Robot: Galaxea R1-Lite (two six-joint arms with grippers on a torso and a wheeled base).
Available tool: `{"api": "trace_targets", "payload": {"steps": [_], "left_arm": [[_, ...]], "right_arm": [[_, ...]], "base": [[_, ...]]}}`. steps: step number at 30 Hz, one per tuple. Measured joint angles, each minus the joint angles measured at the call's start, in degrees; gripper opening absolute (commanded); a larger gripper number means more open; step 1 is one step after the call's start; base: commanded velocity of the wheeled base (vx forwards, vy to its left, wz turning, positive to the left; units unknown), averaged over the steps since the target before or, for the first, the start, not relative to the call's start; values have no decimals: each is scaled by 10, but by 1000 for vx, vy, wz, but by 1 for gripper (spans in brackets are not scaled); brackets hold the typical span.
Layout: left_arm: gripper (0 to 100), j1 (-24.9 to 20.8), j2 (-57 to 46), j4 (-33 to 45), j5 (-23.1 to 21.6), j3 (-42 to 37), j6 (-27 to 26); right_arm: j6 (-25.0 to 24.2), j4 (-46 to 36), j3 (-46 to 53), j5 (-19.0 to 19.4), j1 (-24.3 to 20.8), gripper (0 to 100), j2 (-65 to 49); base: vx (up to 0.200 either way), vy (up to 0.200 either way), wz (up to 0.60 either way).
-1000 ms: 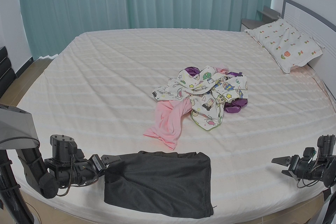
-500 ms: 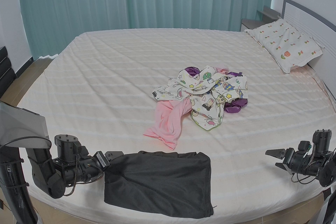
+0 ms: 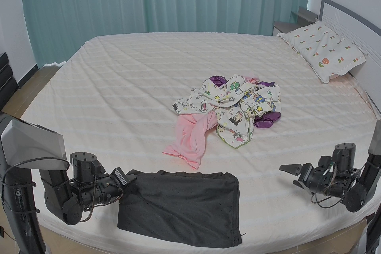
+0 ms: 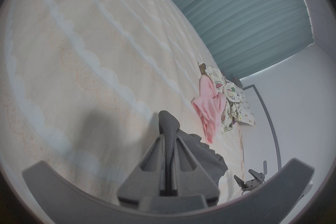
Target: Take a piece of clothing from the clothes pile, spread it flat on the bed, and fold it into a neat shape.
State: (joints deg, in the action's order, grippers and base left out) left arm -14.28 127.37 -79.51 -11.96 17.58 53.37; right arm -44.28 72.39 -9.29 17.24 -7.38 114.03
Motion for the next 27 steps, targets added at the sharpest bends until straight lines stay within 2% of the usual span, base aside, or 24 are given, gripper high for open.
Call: {"api": "trace_targets", "payload": {"steps": [7, 12, 20, 21, 27], "left_arm": [[0, 1, 9, -31, 20, -2, 11], [0, 2, 15, -37, 25, -3, 13], [0, 2, 22, -39, 26, -3, 15], [0, 2, 22, -39, 26, -3, 15], [0, 2, 24, -39, 27, -1, 15]], "right_arm": [[-21, 30, -81, -55, -94, 100, 69], [-24, 27, -154, -66, -142, 100, 116], [-25, -34, -245, -73, -201, 100, 165], [-25, -41, -254, -76, -208, 0, 171], [-25, -72, -286, -82, -221, 0, 194]], "base": [[0, 0, 0], [0, 0, 0], [0, 0, 0], [0, 0, 0], [0, 0, 0]]}}
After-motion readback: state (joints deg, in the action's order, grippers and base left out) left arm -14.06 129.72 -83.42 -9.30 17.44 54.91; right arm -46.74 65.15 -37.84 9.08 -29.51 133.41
